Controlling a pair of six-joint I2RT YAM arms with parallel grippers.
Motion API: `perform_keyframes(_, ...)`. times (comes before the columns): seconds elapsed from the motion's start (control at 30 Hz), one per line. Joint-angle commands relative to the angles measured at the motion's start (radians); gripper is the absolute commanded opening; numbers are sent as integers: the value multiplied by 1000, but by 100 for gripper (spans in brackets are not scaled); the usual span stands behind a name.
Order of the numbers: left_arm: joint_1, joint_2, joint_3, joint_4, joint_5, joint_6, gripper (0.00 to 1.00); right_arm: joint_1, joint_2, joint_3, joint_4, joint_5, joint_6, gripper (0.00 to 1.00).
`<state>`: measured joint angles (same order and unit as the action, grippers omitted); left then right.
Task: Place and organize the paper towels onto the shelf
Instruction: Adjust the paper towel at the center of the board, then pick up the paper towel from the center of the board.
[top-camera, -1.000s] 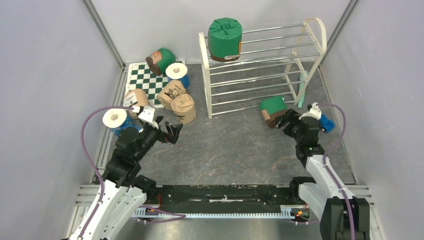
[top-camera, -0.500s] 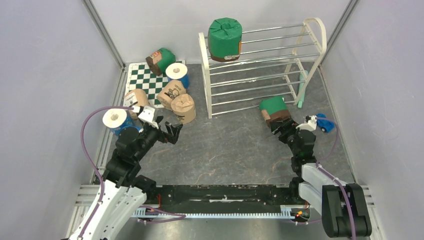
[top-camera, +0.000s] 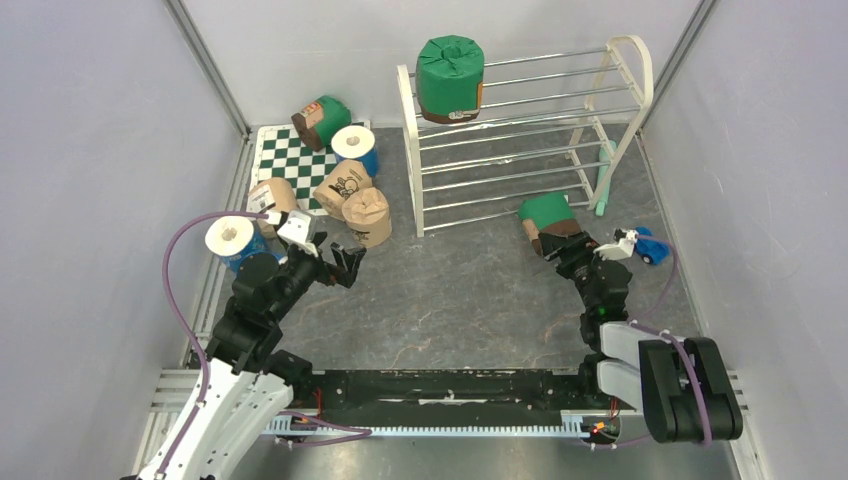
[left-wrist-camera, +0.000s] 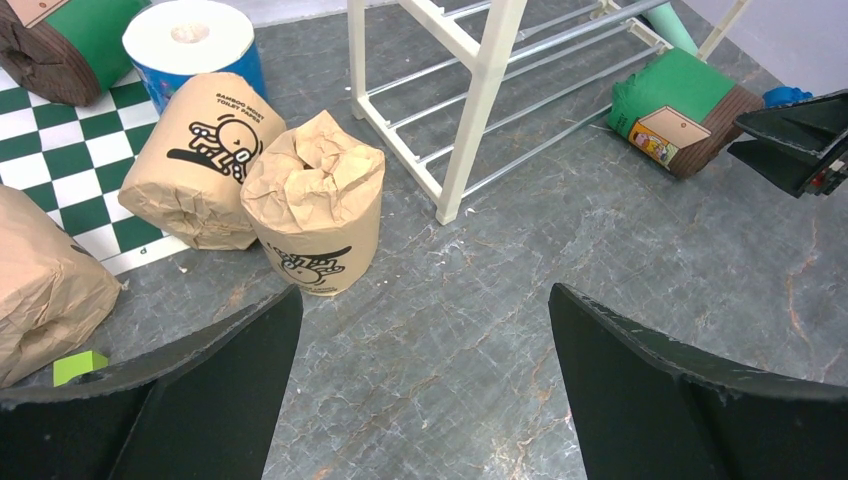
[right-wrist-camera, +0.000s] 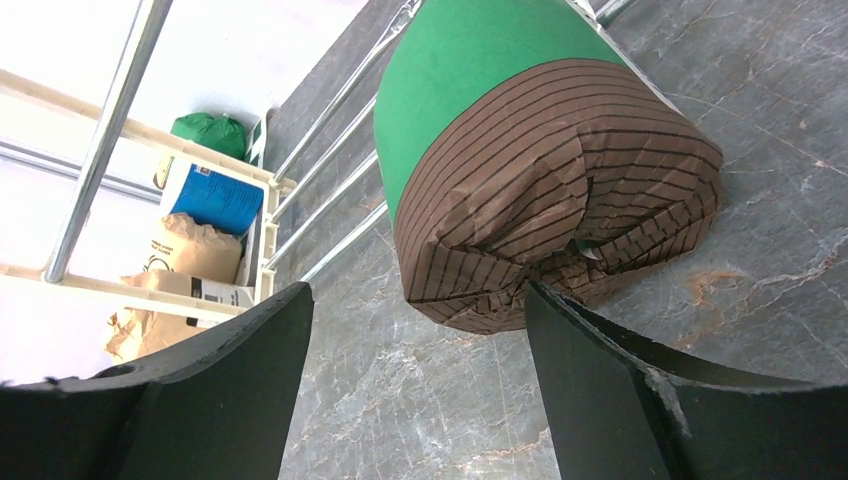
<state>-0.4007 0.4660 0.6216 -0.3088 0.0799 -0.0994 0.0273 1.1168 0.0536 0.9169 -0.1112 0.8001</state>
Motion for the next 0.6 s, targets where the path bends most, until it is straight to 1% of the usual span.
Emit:
perform_keyframes(0.0,-2,-1,17,5,-5,10,100,3,54,8,141,19,11,80)
perform_keyframes(0.33,-1,9,20,5,0,10,100,3,168,-3,293,43,-5,78)
perform_keyframes(0.47,-2,10,20,5,-2,10,100,2,213,5,314,49,9,78)
perform_keyframes(0.57,-2,10,18,4,-3,10,100,2,235,14,282,70,30,78)
